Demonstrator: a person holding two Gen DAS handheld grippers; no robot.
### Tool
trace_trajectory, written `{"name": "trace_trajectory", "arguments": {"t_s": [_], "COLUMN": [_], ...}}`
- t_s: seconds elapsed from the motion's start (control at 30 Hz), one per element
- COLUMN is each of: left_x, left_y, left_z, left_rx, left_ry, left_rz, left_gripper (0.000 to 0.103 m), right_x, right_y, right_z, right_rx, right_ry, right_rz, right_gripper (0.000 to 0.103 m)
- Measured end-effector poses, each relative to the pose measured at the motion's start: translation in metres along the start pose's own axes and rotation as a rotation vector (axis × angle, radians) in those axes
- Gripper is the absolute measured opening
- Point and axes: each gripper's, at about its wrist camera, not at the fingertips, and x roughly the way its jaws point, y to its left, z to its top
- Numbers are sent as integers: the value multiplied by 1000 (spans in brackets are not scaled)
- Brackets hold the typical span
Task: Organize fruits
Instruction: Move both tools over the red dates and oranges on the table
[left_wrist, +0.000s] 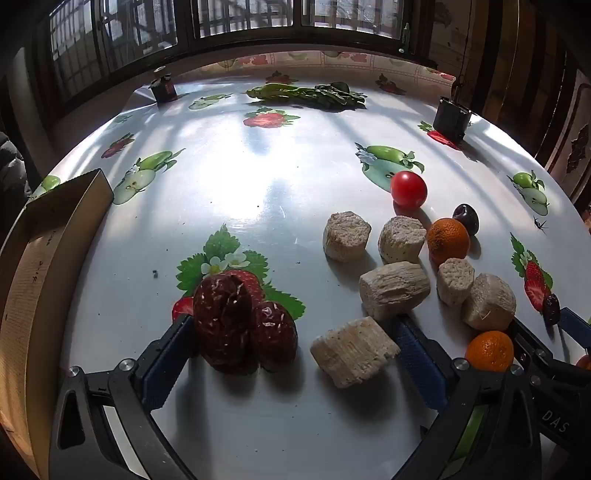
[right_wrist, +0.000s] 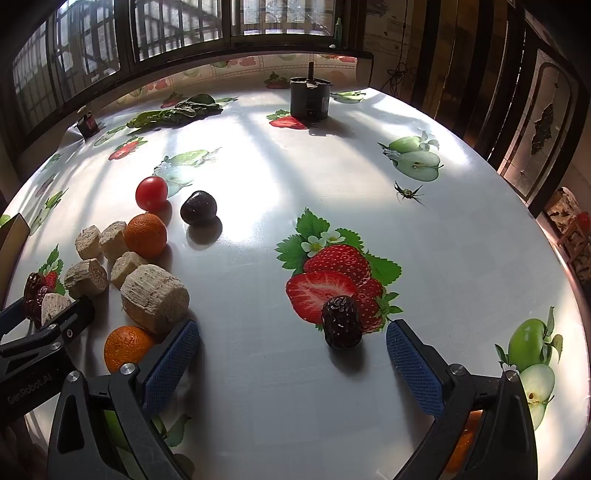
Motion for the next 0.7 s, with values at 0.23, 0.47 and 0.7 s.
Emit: {"name": "trace_trajectory", "arguments": {"t_s": [0.23, 0.47, 0.7], "left_x": [0, 0, 0], "left_y": [0, 0, 1], "left_z": [0, 0, 1], "left_rx": [0, 0, 29], "left_ry": [1, 0, 26], "left_rz": [0, 0, -20], "left_gripper": [103, 103, 103], "right_x": [0, 0, 1], "right_y": [0, 0, 0], "right_z": [0, 0, 0], "right_rx": [-1, -1, -3], "right_ry": [1, 1, 4], "right_rz": [-1, -1, 1], "right_gripper": [102, 102, 102]}}
